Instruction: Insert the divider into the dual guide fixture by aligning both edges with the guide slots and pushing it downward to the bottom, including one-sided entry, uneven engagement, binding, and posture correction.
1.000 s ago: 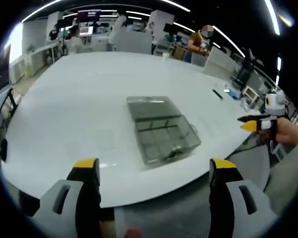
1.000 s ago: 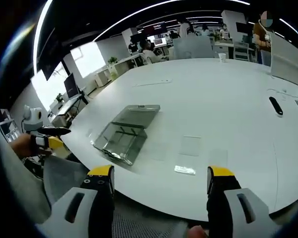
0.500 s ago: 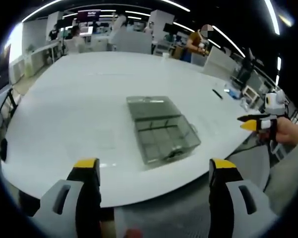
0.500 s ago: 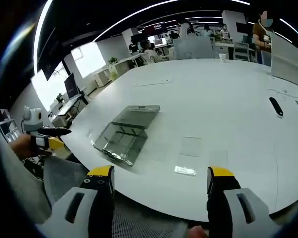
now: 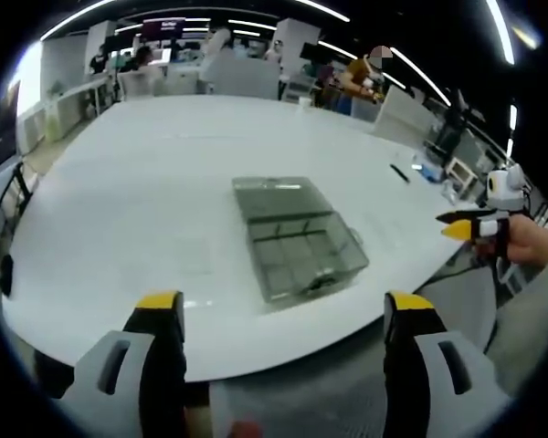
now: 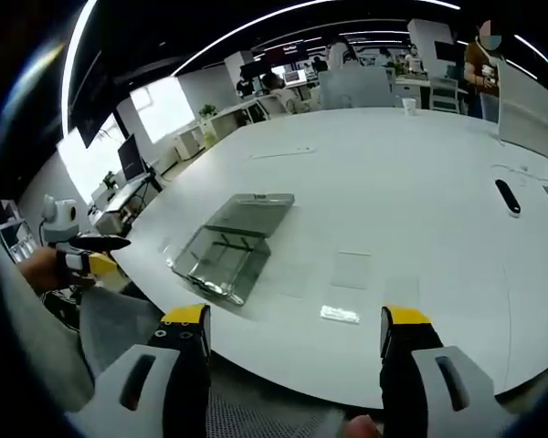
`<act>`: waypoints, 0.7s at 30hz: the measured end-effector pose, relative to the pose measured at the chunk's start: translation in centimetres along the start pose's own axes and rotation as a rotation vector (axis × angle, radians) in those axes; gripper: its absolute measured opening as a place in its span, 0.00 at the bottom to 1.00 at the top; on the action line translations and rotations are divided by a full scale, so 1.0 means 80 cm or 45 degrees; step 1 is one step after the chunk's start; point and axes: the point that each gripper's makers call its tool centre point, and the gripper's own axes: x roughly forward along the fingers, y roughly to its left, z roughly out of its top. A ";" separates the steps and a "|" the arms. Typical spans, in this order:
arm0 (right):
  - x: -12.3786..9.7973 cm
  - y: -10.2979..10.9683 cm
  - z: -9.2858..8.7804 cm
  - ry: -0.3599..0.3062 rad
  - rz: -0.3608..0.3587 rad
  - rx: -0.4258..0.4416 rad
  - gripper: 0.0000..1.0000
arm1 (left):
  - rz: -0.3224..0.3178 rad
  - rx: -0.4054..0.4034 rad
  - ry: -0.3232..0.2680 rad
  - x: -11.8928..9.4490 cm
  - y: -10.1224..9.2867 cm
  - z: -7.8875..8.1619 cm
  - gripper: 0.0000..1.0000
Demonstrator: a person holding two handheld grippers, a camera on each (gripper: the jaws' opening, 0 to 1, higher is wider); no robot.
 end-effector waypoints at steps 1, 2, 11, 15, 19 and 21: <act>0.000 0.000 0.000 0.000 0.001 0.000 0.74 | 0.000 0.000 0.000 0.000 0.000 0.000 0.88; 0.000 0.000 0.000 -0.001 0.002 0.000 0.74 | -0.001 -0.001 0.000 0.000 0.000 0.000 0.88; 0.001 0.001 0.001 0.002 0.003 -0.003 0.74 | -0.004 -0.002 -0.005 0.000 -0.001 0.001 0.88; 0.002 0.001 0.001 0.005 0.004 -0.004 0.74 | -0.005 0.000 -0.003 0.001 -0.002 0.000 0.88; 0.002 0.001 0.002 0.006 0.005 -0.007 0.74 | -0.005 -0.001 -0.003 0.001 -0.002 0.001 0.88; 0.002 0.002 0.002 0.008 0.006 -0.009 0.74 | -0.005 -0.002 -0.003 0.001 -0.001 0.001 0.88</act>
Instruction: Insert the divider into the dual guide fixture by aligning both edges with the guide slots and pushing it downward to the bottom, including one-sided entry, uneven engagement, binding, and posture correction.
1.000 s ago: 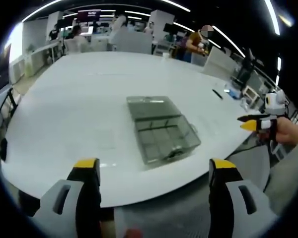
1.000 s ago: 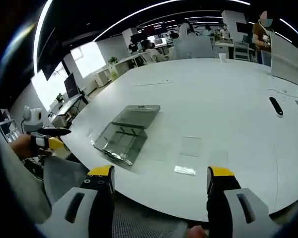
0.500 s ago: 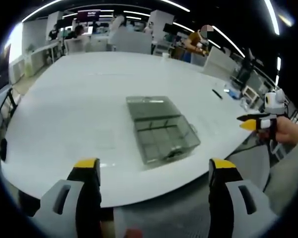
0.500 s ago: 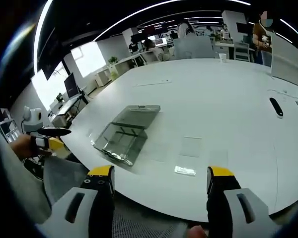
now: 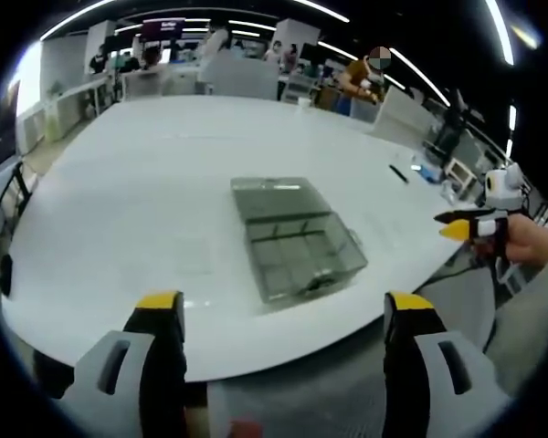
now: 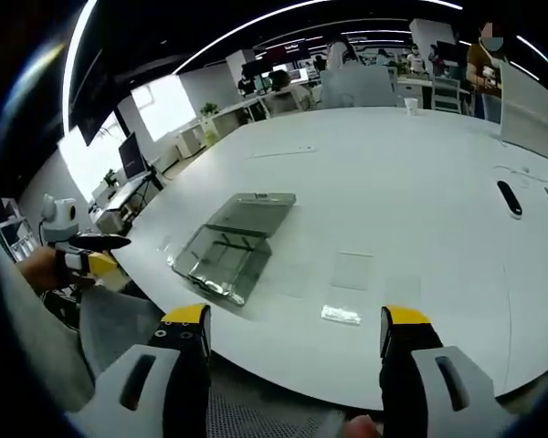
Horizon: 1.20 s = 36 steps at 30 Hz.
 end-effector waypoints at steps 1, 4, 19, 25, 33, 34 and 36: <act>0.000 0.000 0.001 0.000 0.000 -0.001 0.74 | 0.000 0.000 0.000 0.000 0.000 0.000 0.88; 0.001 0.000 0.001 0.002 0.001 -0.003 0.74 | -0.002 0.002 0.003 0.000 -0.001 0.000 0.88; 0.007 0.000 0.003 0.018 0.007 -0.016 0.74 | -0.011 0.003 0.010 0.002 -0.003 -0.001 0.88; 0.012 0.002 0.004 0.022 0.013 -0.017 0.74 | -0.017 0.006 0.021 0.005 -0.003 -0.002 0.87; 0.020 -0.002 0.002 0.042 0.008 -0.021 0.73 | -0.026 0.003 0.017 0.008 -0.003 0.001 0.87; 0.021 -0.002 0.003 0.042 0.008 -0.021 0.73 | -0.026 0.005 0.018 0.008 -0.003 0.000 0.87; 0.024 -0.002 0.003 0.046 0.008 -0.023 0.72 | -0.028 0.004 0.022 0.009 -0.003 -0.001 0.87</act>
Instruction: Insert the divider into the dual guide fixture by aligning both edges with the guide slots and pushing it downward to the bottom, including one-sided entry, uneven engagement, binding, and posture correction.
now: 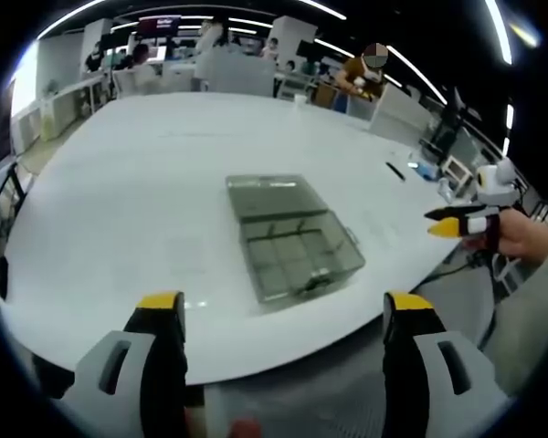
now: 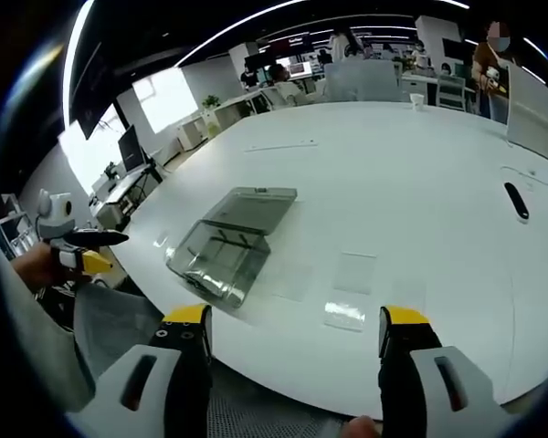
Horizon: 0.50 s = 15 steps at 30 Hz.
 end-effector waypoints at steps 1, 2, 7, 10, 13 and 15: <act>0.003 -0.001 0.000 0.004 0.000 0.001 0.72 | 0.000 -0.001 0.003 0.001 0.000 -0.001 0.87; 0.004 -0.002 0.000 0.006 0.000 0.000 0.72 | -0.002 -0.001 0.007 0.002 0.000 -0.002 0.87; 0.012 -0.003 0.001 0.018 0.001 0.000 0.72 | -0.009 -0.002 0.013 0.005 -0.002 -0.002 0.87; 0.018 -0.007 0.001 0.029 0.001 0.003 0.72 | -0.013 -0.004 0.017 0.006 -0.002 -0.002 0.87; 0.023 -0.009 0.000 0.038 0.001 0.002 0.71 | -0.013 -0.001 0.019 0.008 -0.002 -0.002 0.87; 0.025 -0.010 0.000 0.042 0.001 0.003 0.71 | -0.013 -0.004 0.019 0.009 -0.002 -0.001 0.87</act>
